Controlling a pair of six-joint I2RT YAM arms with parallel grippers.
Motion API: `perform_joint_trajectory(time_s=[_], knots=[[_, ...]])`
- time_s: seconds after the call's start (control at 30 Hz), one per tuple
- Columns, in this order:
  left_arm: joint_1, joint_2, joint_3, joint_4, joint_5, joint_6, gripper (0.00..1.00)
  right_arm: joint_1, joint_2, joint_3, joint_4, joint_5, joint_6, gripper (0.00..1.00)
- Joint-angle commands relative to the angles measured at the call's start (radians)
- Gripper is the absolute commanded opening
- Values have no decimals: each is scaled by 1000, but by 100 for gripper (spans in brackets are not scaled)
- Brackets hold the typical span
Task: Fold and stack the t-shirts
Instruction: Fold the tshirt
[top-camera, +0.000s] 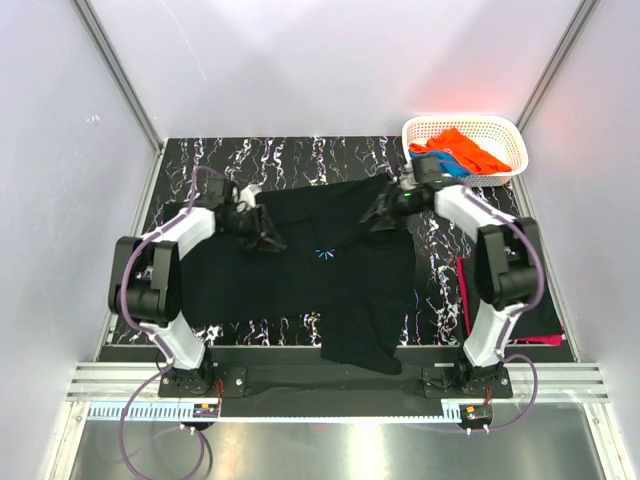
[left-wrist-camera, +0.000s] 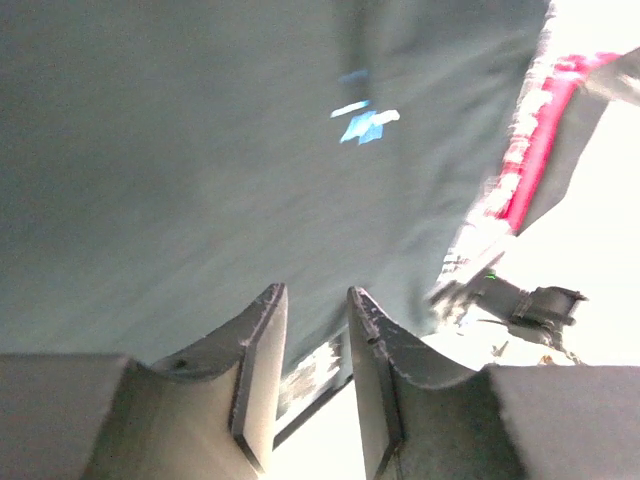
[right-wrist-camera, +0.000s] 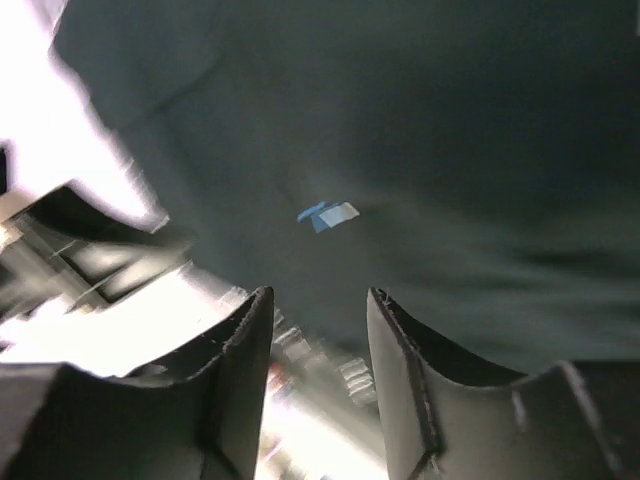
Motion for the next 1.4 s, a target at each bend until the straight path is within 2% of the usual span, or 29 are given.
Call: perform_joint_trajectory(time_s=[0.0,0.03,0.1,0.23,0.5,0.8,1.0,1.1,1.17,1.27,1.33,1.37], knots=[[-74,43,5,339,160,-211,37,-53,-71,-66,-53,188,-296,51],[-85,81,1,478,174,-253,38,-53,-72,-74,-54,217,-361,53],[-121,118,-1,620,180,-340,41,-59,-72,-103,-18,225,-397,57],[-174,193,-10,781,133,-451,45,-77,-67,-146,53,223,-401,63],[-218,232,25,628,-19,-395,45,-83,-26,-156,91,228,-456,62],[-237,270,56,506,-59,-370,43,-83,19,-113,96,191,-451,54],[-250,322,99,493,-38,-367,43,-83,39,-109,111,177,-442,53],[-258,345,122,490,-24,-365,41,-83,51,-88,113,173,-439,49],[-260,354,137,487,-16,-362,37,-83,54,-75,113,162,-436,48],[-260,357,148,482,-12,-355,29,-82,54,-58,113,153,-422,42],[-260,365,158,478,-6,-352,23,-83,50,-52,113,134,-410,33],[-258,368,163,476,-4,-352,16,-83,47,-54,113,128,-404,30]])
